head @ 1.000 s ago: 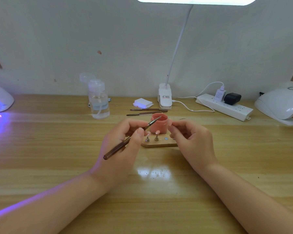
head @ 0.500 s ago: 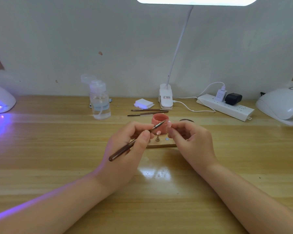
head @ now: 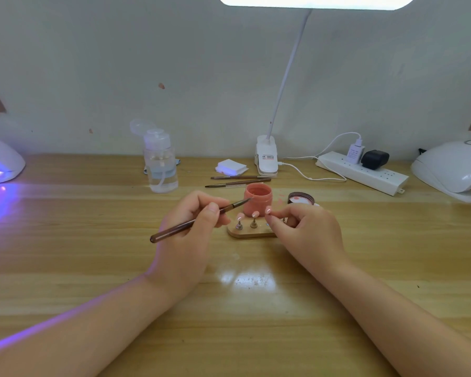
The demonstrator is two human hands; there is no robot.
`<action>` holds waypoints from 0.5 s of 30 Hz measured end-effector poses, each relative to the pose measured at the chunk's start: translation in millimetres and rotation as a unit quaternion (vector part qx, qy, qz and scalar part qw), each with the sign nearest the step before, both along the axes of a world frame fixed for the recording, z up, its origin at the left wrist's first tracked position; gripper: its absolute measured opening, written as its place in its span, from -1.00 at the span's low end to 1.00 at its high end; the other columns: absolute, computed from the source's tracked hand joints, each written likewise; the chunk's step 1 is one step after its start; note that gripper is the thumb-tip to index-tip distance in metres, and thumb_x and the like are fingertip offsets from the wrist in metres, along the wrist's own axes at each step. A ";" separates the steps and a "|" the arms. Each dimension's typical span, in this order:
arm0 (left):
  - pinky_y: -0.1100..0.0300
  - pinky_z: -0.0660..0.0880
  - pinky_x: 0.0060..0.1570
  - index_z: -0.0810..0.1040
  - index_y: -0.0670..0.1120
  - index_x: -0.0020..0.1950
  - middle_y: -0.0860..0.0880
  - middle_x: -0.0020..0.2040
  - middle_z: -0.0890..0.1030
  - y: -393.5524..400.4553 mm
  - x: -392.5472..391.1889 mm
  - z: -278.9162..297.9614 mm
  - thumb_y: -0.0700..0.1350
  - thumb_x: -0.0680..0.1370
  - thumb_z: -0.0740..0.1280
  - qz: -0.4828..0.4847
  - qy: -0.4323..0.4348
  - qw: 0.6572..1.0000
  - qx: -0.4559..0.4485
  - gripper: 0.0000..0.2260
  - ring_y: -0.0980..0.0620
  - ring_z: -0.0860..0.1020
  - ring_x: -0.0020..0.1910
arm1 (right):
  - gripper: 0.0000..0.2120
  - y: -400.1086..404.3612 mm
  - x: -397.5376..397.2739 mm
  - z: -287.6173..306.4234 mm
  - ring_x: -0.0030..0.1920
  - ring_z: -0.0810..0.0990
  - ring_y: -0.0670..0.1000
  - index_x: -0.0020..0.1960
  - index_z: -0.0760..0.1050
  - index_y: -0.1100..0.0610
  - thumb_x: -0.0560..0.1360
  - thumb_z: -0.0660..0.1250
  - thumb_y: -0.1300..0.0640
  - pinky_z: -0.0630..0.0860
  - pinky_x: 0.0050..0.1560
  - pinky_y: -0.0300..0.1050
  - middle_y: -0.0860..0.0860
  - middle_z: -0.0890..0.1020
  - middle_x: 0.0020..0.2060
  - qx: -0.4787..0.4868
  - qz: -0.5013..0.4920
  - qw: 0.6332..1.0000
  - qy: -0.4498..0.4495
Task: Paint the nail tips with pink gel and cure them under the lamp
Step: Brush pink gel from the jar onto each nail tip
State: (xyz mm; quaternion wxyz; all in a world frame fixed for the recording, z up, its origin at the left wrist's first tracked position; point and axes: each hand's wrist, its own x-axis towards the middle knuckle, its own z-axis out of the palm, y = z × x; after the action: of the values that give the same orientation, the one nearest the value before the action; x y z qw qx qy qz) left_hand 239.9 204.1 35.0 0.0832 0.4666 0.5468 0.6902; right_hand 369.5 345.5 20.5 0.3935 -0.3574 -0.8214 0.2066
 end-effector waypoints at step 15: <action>0.48 0.44 -0.19 0.60 -0.09 -0.10 0.07 -0.22 0.67 -2.1 -2.5 1.1 -0.34 0.62 0.19 0.029 0.004 0.999 -0.027 -0.74 0.25 0.60 -0.23 | -0.84 -2.6 10.1 21.1 -0.20 0.54 0.01 -0.17 0.58 -0.08 0.43 0.29 -0.12 0.36 -0.34 -0.19 -0.11 0.58 -0.32 0.094 -0.084 0.975 -0.182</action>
State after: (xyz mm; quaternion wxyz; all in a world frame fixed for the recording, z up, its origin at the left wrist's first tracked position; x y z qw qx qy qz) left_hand 237.4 202.0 36.1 0.0734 0.4506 0.5793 0.6752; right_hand 379.6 342.9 41.6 0.2855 -0.4177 -0.8621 0.0264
